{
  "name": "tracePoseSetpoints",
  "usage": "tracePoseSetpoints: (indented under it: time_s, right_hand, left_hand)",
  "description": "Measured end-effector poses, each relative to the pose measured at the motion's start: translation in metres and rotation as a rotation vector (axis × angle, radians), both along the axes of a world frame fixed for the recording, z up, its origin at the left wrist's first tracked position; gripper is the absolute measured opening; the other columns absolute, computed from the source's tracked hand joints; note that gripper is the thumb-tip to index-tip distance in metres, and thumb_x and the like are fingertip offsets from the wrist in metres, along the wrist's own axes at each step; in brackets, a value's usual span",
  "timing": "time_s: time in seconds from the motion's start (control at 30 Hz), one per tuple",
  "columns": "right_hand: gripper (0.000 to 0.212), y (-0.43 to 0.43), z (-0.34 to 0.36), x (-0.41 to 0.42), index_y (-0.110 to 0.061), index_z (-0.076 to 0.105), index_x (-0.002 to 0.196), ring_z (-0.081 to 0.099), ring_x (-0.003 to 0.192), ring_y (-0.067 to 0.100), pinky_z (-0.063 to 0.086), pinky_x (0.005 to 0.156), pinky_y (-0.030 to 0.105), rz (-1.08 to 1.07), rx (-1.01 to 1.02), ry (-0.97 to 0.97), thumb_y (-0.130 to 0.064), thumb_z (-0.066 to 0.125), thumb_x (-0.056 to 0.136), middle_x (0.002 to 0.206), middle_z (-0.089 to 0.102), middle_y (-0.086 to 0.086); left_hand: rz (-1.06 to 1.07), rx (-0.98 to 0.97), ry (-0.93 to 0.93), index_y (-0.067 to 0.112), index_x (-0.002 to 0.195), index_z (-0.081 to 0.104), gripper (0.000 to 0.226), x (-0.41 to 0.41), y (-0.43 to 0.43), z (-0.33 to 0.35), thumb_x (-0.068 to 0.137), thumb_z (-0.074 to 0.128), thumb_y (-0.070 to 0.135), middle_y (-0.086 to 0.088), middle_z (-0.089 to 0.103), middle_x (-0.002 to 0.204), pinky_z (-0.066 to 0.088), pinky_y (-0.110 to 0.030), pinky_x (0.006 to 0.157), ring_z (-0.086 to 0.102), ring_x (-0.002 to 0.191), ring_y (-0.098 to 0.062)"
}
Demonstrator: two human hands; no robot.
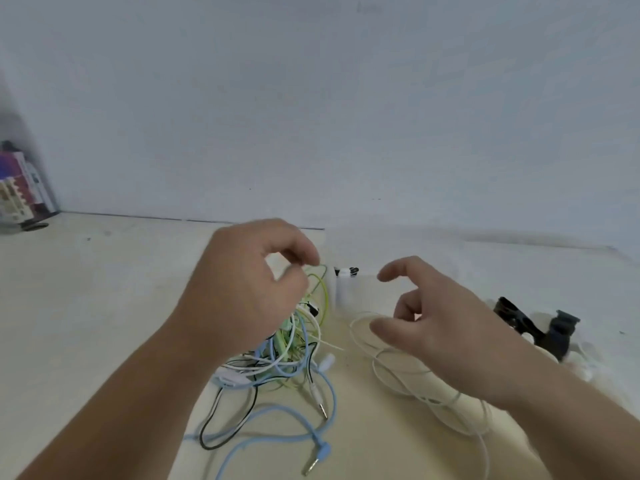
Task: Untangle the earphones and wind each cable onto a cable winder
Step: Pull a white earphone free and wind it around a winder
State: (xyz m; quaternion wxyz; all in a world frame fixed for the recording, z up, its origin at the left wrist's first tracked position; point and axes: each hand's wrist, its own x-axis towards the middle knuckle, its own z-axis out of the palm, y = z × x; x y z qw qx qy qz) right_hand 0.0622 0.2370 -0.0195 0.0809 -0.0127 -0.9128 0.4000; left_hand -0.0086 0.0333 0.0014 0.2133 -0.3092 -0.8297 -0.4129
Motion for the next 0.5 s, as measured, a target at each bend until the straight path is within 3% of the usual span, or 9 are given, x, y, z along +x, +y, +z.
tracePoseSetpoints:
  time_s: [0.07, 0.13, 0.2, 0.27, 0.3, 0.4, 0.5]
  right_hand:
    - [0.044, -0.003, -0.002, -0.001, -0.048, 0.048, 0.117, 0.046, 0.048, 0.003, 0.039, 0.052, 0.014, 0.07, 0.056, -0.016, -0.031, 0.071, 0.084, 0.056, 0.053, -0.01]
    - [0.03, -0.006, -0.007, -0.003, -0.044, 0.061, 0.11, 0.044, 0.048, 0.003, 0.036, 0.052, 0.016, 0.147, 0.129, -0.036, -0.035, 0.073, 0.084, 0.052, 0.049, -0.013]
    - [0.017, -0.011, -0.015, -0.006, -0.04, 0.069, 0.099, 0.045, 0.049, 0.002, 0.033, 0.052, 0.017, 0.158, 0.194, -0.063, -0.046, 0.071, 0.083, 0.052, 0.049, -0.019]
    - [0.021, -0.017, -0.019, -0.006, -0.041, 0.07, 0.096, 0.047, 0.052, -0.001, 0.033, 0.05, 0.017, 0.168, 0.239, -0.108, -0.055, 0.069, 0.081, 0.055, 0.052, -0.025]
    - [0.019, -0.019, -0.021, -0.006, -0.041, 0.071, 0.093, 0.048, 0.054, -0.002, 0.035, 0.051, 0.017, 0.174, 0.251, -0.118, -0.056, 0.068, 0.081, 0.057, 0.052, -0.026]
    - [0.017, -0.022, -0.02, -0.006, -0.033, 0.07, 0.076, 0.045, 0.051, 0.001, 0.035, 0.05, 0.017, 0.175, 0.213, -0.101, -0.044, 0.067, 0.088, 0.053, 0.051, -0.02]
    - [0.023, -0.021, -0.016, -0.006, -0.021, 0.067, 0.072, 0.034, 0.044, 0.005, 0.029, 0.046, 0.019, 0.12, 0.032, -0.022, -0.03, 0.065, 0.093, 0.046, 0.044, -0.012]
  left_hand:
    - [-0.013, -0.153, -0.084, 0.024, 0.084, 0.072, 0.017, 0.0, 0.005, -0.004, 0.087, 0.064, 0.009, 0.035, 0.054, 0.05, 0.032, -0.007, 0.043, 0.043, 0.033, 0.002]
    - [0.029, -0.233, -0.122, 0.026, 0.087, 0.071, 0.015, -0.006, 0.004, -0.008, 0.094, 0.059, 0.02, 0.04, 0.05, 0.051, 0.035, -0.009, 0.048, 0.047, 0.04, 0.007]
    - [0.066, -0.249, -0.143, 0.029, 0.085, 0.07, 0.022, -0.013, 0.0, -0.009, 0.097, 0.052, 0.029, 0.029, 0.061, 0.058, 0.038, -0.012, 0.054, 0.054, 0.049, 0.008]
    - [0.082, -0.265, -0.177, 0.029, 0.081, 0.069, 0.03, -0.018, -0.004, -0.01, 0.095, 0.045, 0.039, 0.007, 0.072, 0.071, 0.05, -0.034, 0.064, 0.065, 0.062, -0.005]
    - [0.079, -0.264, -0.197, 0.029, 0.08, 0.069, 0.032, -0.02, -0.005, -0.01, 0.095, 0.043, 0.04, 0.001, 0.073, 0.075, 0.052, -0.037, 0.067, 0.068, 0.07, -0.014]
    - [0.03, -0.203, -0.241, 0.029, 0.081, 0.069, 0.034, -0.02, -0.005, -0.009, 0.097, 0.042, 0.04, 0.009, 0.072, 0.081, 0.048, -0.03, 0.069, 0.065, 0.074, -0.001]
    - [-0.047, -0.232, -0.327, 0.029, 0.084, 0.069, 0.025, -0.015, -0.01, -0.006, 0.09, 0.057, 0.05, 0.01, 0.072, 0.086, 0.046, -0.026, 0.061, 0.059, 0.056, 0.0]
